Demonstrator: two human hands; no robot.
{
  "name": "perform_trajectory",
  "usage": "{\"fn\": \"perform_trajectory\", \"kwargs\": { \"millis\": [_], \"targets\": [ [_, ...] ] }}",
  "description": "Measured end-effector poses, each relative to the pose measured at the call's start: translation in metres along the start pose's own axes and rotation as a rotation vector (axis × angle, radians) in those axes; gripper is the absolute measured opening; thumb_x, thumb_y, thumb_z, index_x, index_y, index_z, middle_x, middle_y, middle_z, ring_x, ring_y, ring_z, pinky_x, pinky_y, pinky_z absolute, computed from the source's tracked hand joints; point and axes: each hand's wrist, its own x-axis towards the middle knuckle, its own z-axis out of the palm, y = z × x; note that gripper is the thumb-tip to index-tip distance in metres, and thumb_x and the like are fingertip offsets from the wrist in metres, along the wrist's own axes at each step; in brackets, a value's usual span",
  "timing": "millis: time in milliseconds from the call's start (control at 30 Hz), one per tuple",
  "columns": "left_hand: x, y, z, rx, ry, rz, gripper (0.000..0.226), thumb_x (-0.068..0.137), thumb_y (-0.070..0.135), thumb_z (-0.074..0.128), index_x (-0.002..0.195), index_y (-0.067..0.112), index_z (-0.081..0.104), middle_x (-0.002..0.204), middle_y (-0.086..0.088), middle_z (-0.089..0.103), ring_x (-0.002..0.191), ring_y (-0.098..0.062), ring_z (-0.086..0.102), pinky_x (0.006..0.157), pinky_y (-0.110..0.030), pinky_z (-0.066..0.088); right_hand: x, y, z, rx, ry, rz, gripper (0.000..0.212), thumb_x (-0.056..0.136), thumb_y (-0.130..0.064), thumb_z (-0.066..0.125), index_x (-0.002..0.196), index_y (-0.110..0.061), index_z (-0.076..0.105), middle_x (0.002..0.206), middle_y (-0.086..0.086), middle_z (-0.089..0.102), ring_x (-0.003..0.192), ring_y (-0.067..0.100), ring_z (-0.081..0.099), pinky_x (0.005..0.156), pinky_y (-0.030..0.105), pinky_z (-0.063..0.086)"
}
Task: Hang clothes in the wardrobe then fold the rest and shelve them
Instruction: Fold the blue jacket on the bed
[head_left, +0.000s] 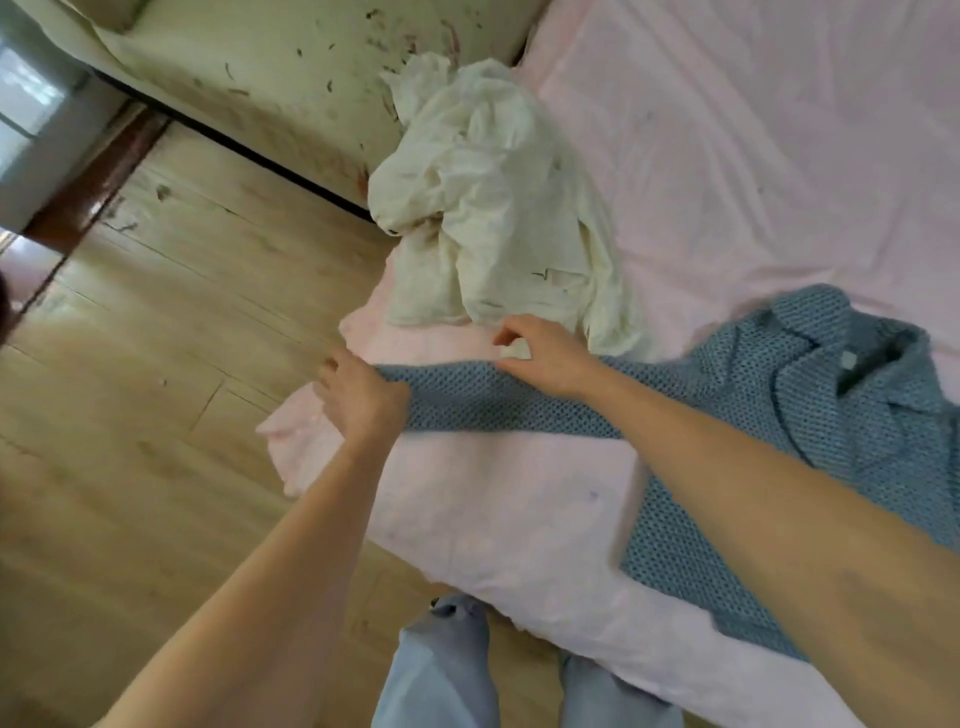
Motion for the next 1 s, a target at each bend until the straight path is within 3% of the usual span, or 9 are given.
{"fn": "perform_trajectory", "kwargs": {
  "millis": [167, 267, 367, 567, 667, 733, 800, 900, 1000],
  "targets": [
    [-0.029, 0.074, 0.064, 0.181, -0.155, 0.645, 0.048, 0.084, 0.005, 0.052, 0.131, 0.008, 0.049, 0.132, -0.013, 0.047, 0.123, -0.031, 0.041, 0.101, -0.039, 0.036, -0.03, 0.05, -0.018, -0.148, 0.281, 0.172, 0.029, 0.09, 0.003, 0.043, 0.111, -0.007, 0.06, 0.114, 0.01, 0.06, 0.104, 0.027, 0.056, 0.08, 0.03, 0.041],
    [-0.056, 0.122, 0.104, 0.296, -0.339, 0.793, 0.037, 0.092, 0.017, 0.051, 0.128, 0.008, 0.052, 0.129, -0.014, 0.05, 0.121, -0.032, 0.044, 0.099, -0.04, 0.038, -0.057, 0.088, -0.047, -0.365, 0.254, 0.231, 0.041, 0.08, 0.011, 0.047, 0.115, -0.008, 0.058, 0.117, 0.012, 0.058, 0.107, 0.03, 0.051, 0.083, 0.039, 0.041],
    [-0.074, 0.156, 0.141, 0.509, -0.435, 0.917, 0.04, 0.096, 0.034, 0.049, 0.128, 0.01, 0.052, 0.128, -0.013, 0.053, 0.12, -0.032, 0.046, 0.096, -0.041, 0.039, -0.077, 0.126, -0.079, -0.543, 0.185, 0.232, 0.048, 0.079, 0.013, 0.049, 0.122, -0.007, 0.052, 0.121, 0.012, 0.054, 0.113, 0.03, 0.046, 0.076, 0.032, 0.031],
    [-0.077, 0.182, 0.198, 0.719, -0.57, 0.843, 0.069, 0.09, 0.07, 0.036, 0.124, 0.012, 0.055, 0.126, -0.009, 0.058, 0.115, -0.028, 0.054, 0.093, -0.04, 0.044, -0.051, 0.187, -0.12, -0.849, 0.016, 0.144, 0.044, 0.084, 0.008, 0.045, 0.126, -0.005, 0.048, 0.122, 0.015, 0.055, 0.118, 0.033, 0.046, 0.097, 0.038, 0.033],
    [-0.072, 0.193, 0.209, 0.768, -0.639, 0.787, 0.068, 0.09, 0.063, 0.047, 0.13, 0.008, 0.053, 0.13, -0.011, 0.056, 0.118, -0.03, 0.053, 0.095, -0.04, 0.045, -0.032, 0.209, -0.129, -0.95, -0.225, 0.162, 0.04, 0.09, -0.001, 0.044, 0.127, -0.014, 0.05, 0.126, 0.008, 0.057, 0.123, 0.026, 0.047, 0.116, 0.044, 0.017],
    [-0.067, 0.198, 0.212, 0.809, -0.662, 0.774, 0.053, 0.091, 0.051, 0.056, 0.118, 0.005, 0.059, 0.117, -0.013, 0.06, 0.106, -0.03, 0.057, 0.087, -0.037, 0.048, -0.031, 0.216, -0.133, -0.992, -0.371, 0.202, 0.034, 0.091, -0.008, 0.048, 0.124, -0.016, 0.052, 0.129, 0.005, 0.057, 0.123, 0.026, 0.048, 0.112, 0.045, 0.022],
    [-0.065, 0.202, 0.212, 0.829, -0.707, 0.752, 0.031, 0.089, 0.036, 0.062, 0.089, 0.005, 0.06, 0.089, -0.012, 0.06, 0.082, -0.028, 0.057, 0.071, -0.032, 0.045, -0.036, 0.218, -0.137, -1.045, -0.41, 0.168, 0.019, 0.091, -0.011, 0.052, 0.109, -0.015, 0.056, 0.121, 0.008, 0.06, 0.113, 0.029, 0.053, 0.093, 0.039, 0.038],
    [-0.063, 0.21, 0.207, 0.695, -0.705, 0.702, 0.026, 0.082, 0.03, 0.073, 0.09, 0.008, 0.062, 0.082, -0.007, 0.057, 0.08, -0.025, 0.054, 0.072, -0.03, 0.043, -0.041, 0.231, -0.147, -0.953, -0.102, 0.105, 0.02, 0.089, -0.007, 0.052, 0.108, -0.008, 0.058, 0.114, 0.012, 0.058, 0.106, 0.031, 0.053, 0.083, 0.037, 0.039],
    [-0.061, 0.208, 0.203, 0.372, -0.401, 0.66, 0.027, 0.083, 0.028, 0.071, 0.101, 0.013, 0.057, 0.099, -0.006, 0.057, 0.094, -0.026, 0.055, 0.077, -0.032, 0.041, -0.037, 0.253, -0.15, -0.742, 0.382, 0.095, 0.025, 0.084, 0.001, 0.049, 0.108, -0.006, 0.057, 0.112, 0.013, 0.052, 0.105, 0.033, 0.046, 0.09, 0.038, 0.033]
  ]
}}
